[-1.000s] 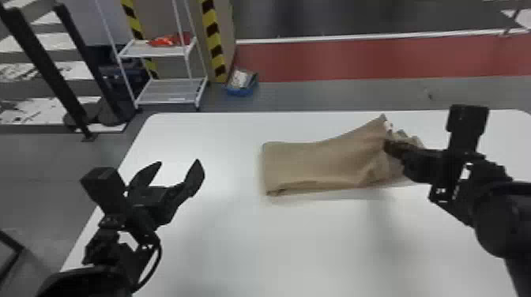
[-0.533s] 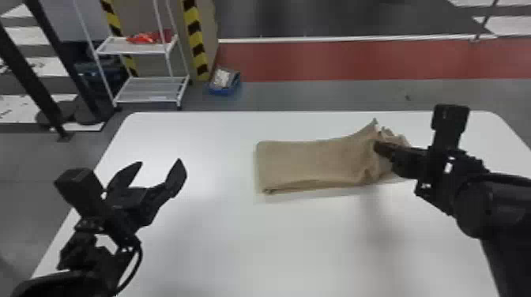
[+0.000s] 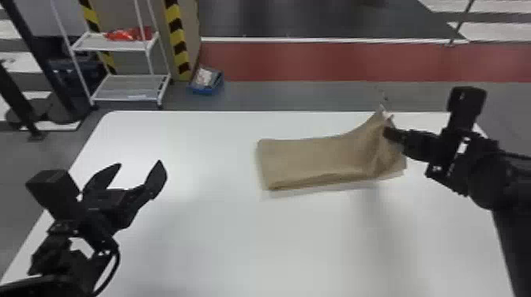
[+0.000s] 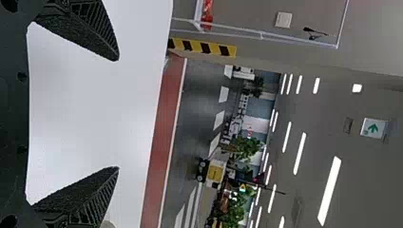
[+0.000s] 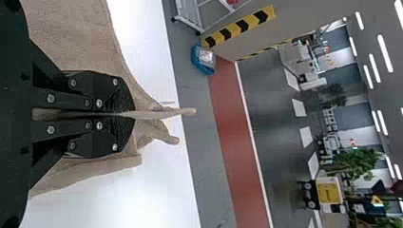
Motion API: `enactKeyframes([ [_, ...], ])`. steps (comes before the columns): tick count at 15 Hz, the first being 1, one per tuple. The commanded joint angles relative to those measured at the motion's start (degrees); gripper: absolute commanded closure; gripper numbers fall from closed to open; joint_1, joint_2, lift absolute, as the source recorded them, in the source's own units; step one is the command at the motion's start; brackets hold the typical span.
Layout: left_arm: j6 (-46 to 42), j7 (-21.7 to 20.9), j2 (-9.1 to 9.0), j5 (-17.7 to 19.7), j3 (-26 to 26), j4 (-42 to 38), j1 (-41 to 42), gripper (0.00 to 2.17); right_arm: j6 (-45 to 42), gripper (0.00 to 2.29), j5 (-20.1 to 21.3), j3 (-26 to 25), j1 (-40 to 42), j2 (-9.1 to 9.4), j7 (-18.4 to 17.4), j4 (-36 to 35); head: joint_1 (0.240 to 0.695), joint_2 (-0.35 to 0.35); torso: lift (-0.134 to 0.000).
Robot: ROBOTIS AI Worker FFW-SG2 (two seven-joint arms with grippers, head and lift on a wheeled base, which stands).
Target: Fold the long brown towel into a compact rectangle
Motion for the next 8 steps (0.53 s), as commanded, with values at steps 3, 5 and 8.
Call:
enactKeyframes([
  [3, 0.52, -0.17, 0.10, -0.55, -1.47, 0.99, -1.26, 0.05, 0.28, 0.00, 0.51, -0.19, -0.04, -0.94, 0.82, 4.74, 0.695, -0.027, -0.123],
  [5, 0.52, -0.26, 0.10, -0.55, -1.38, 1.17, -1.17, 0.05, 0.64, 0.06, 0.34, -1.07, 1.19, -1.03, 0.99, 3.78, 0.695, -0.038, -0.123],
  [8, 0.35, -0.26, 0.10, -0.46, -1.64, 1.87, -1.17, 0.05, 3.10, 0.07, 0.25, -4.32, 2.86, -1.30, 1.78, 0.97, 0.695, -0.051, -0.123],
])
